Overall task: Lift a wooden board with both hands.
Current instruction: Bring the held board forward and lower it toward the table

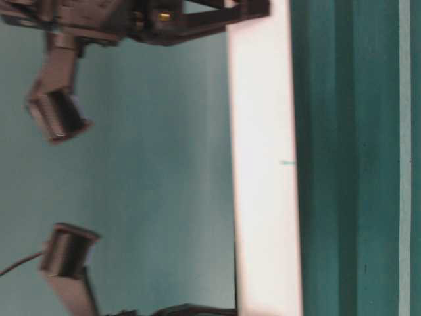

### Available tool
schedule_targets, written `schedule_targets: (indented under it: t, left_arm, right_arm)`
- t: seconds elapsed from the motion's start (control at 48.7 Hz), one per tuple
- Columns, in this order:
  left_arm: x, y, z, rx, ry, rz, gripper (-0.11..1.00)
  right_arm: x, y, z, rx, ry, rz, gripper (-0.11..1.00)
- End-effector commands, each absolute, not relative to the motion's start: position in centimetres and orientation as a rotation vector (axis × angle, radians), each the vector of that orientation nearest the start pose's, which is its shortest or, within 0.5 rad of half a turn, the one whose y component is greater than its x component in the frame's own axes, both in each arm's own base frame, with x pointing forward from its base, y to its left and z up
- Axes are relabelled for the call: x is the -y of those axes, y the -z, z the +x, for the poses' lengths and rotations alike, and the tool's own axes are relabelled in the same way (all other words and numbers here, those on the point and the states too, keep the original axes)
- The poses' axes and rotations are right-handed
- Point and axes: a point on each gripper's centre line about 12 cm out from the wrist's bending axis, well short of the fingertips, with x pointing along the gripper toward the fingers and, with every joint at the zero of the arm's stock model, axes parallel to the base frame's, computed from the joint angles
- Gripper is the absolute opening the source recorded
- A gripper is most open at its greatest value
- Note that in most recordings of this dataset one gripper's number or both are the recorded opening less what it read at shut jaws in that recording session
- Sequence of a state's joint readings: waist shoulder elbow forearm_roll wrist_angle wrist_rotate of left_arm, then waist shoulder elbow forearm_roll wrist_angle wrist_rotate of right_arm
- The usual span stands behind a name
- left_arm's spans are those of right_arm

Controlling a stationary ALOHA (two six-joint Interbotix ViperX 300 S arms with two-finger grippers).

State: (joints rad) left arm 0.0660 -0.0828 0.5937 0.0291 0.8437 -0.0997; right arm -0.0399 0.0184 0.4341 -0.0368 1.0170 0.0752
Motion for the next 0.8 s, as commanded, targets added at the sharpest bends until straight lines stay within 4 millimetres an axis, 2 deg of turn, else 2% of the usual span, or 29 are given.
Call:
schedule_targets:
  t: [0.0, 0.247, 0.514, 0.781]
  left_arm:
    - [-2.4, -16.1, 32.3, -1.356, -0.137, -0.111, 0.17]
    - [-2.3, -14.6, 32.8, -1.333, -0.139, -0.117, 0.17]
    - [-1.7, -11.6, 31.9, -1.384, -0.127, -0.110, 0.17]
    - [-1.1, -11.1, 32.3, -1.345, -0.146, -0.144, 0.17]
  right_arm:
    - [1.5, -17.2, 34.9, -1.454, 0.097, 0.058, 0.21]
    - [0.4, -14.9, 34.9, -1.451, 0.071, 0.078, 0.21]
    - [-0.2, -12.7, 34.9, -1.423, 0.061, 0.076, 0.21]
    - [-0.4, -11.9, 34.6, -1.428, 0.058, 0.087, 0.21]
